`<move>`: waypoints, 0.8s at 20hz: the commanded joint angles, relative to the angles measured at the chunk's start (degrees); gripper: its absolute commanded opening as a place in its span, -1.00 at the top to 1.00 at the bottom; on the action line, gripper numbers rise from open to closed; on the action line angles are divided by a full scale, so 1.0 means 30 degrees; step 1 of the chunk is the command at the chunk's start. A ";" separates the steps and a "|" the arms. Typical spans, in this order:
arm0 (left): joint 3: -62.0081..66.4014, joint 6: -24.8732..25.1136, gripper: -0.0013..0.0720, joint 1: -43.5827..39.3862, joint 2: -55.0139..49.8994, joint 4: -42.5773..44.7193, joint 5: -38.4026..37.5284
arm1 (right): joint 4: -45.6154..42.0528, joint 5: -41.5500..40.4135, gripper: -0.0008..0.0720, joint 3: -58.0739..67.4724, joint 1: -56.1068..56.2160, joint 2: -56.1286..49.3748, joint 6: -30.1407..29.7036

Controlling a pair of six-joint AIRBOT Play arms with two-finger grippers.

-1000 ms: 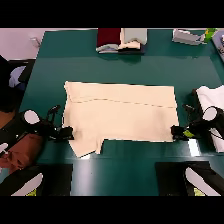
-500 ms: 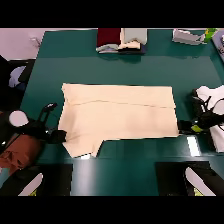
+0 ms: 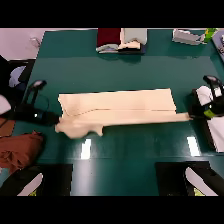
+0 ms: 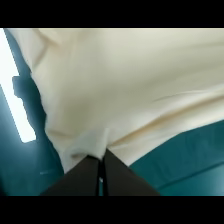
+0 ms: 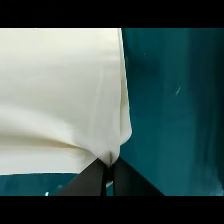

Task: Fold the shirts.

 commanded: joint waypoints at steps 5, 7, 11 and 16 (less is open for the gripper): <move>0.7380 0.1668 0.90 0.0022 -0.9843 0.0823 0.3745 | -0.0109 -0.2186 0.92 0.6237 0.1035 -0.7970 0.0022; 0.8225 0.1719 0.90 0.0022 -1.1679 0.0831 0.4197 | -0.0102 -0.2492 0.92 0.7825 0.1421 -0.9981 0.0401; 0.8393 0.1785 0.90 0.0022 -1.3041 0.0852 0.4605 | 0.1399 -0.2557 0.92 1.0346 0.1574 -1.3041 0.0525; 0.9122 0.0954 -0.19 0.0022 -1.3034 0.0758 0.4131 | 0.2885 -0.2703 0.19 1.1912 0.1559 -1.4367 0.0495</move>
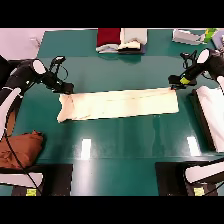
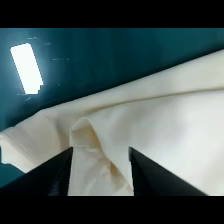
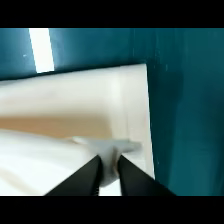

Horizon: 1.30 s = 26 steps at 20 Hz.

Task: Fold the shirts.

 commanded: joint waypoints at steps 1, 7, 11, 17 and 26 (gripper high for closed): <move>0.0801 -0.0525 -0.19 -0.0015 -0.0255 -0.0299 -0.0597 | 0.1144 -0.0160 0.00 0.1144 -0.0007 -0.0794 -0.0007; 0.1494 -0.0488 0.87 -0.0015 -0.0211 -0.0648 -0.2616 | 0.1151 0.1093 -0.61 -0.0721 -0.2324 0.0517 -0.0714; 0.1494 -0.0481 0.88 -0.0022 -0.0219 -0.2601 -0.2055 | 0.1545 0.0517 -0.67 -0.3971 -0.3359 0.0597 -0.0831; 0.1494 -0.0481 0.90 -0.0022 -0.0219 -0.3738 -0.1304 | 0.4000 -0.2055 -0.43 -0.6084 -0.2361 0.0605 -0.1370; 0.1450 -0.0911 0.90 -0.3730 -0.0787 -0.4240 0.0612 | 0.2288 -0.0372 0.92 -0.6084 -0.1180 0.3322 -0.1756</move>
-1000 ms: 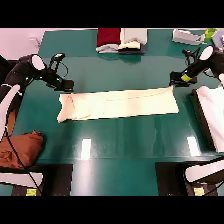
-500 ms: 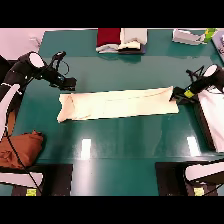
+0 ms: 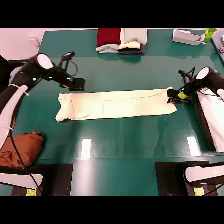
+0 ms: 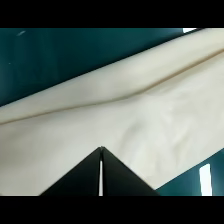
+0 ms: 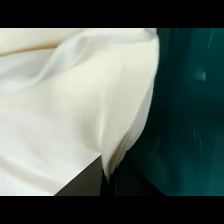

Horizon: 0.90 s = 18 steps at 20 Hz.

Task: Fold the shirts.

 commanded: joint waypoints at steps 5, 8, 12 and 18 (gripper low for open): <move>0.0066 -0.0780 0.90 -0.5486 -0.2237 -0.1435 0.4248 | -0.0219 0.2790 0.93 0.0007 0.1275 0.6317 0.0619; 0.0423 -0.0765 0.90 -0.7002 -0.3694 -0.1916 0.4597 | -0.0211 0.3534 0.93 0.1144 0.2820 0.8021 0.1559; 0.1872 -0.0758 0.90 -0.8058 -0.5224 -0.1851 0.4182 | -0.0204 0.3840 0.93 0.4401 0.4991 0.8357 0.2696; 0.2331 -0.0780 0.90 -0.8036 -0.5778 -0.1763 0.3424 | -0.0219 0.4087 0.93 0.8619 0.7825 0.6543 0.3650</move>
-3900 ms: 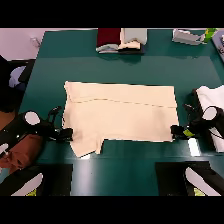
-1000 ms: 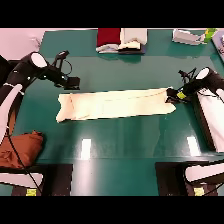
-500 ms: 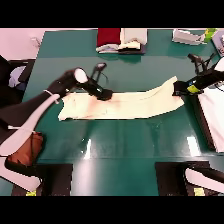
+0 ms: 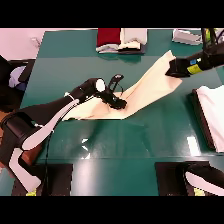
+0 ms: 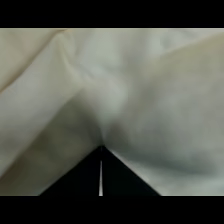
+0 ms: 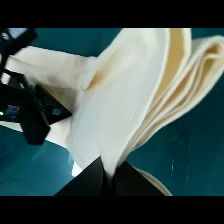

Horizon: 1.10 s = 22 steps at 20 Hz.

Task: Fold the shirts.

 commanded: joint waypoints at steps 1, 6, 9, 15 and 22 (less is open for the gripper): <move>0.0619 -0.0015 0.90 0.0066 -0.0255 0.0328 -0.0648 | -0.0029 0.0306 0.93 0.2339 0.1647 -0.1151 0.0656; 0.2397 -0.0146 0.90 0.2244 0.1071 0.1326 -0.2514 | -0.0007 0.0160 0.93 0.4342 0.3534 -0.3024 0.1384; 0.2463 -0.0109 0.90 0.4685 0.3643 0.3483 -0.3497 | 0.1056 -0.0714 0.93 0.5668 0.5107 -0.4444 0.1413; 0.2470 0.0029 0.90 0.9857 0.9173 0.8058 -0.5595 | 0.3519 -0.4779 0.92 0.8590 0.9355 -0.9551 0.1348; 0.2470 0.0437 0.90 1.2218 1.2211 0.8378 -0.6200 | 0.5756 -0.9194 0.22 0.8845 1.1642 -1.4593 -0.1202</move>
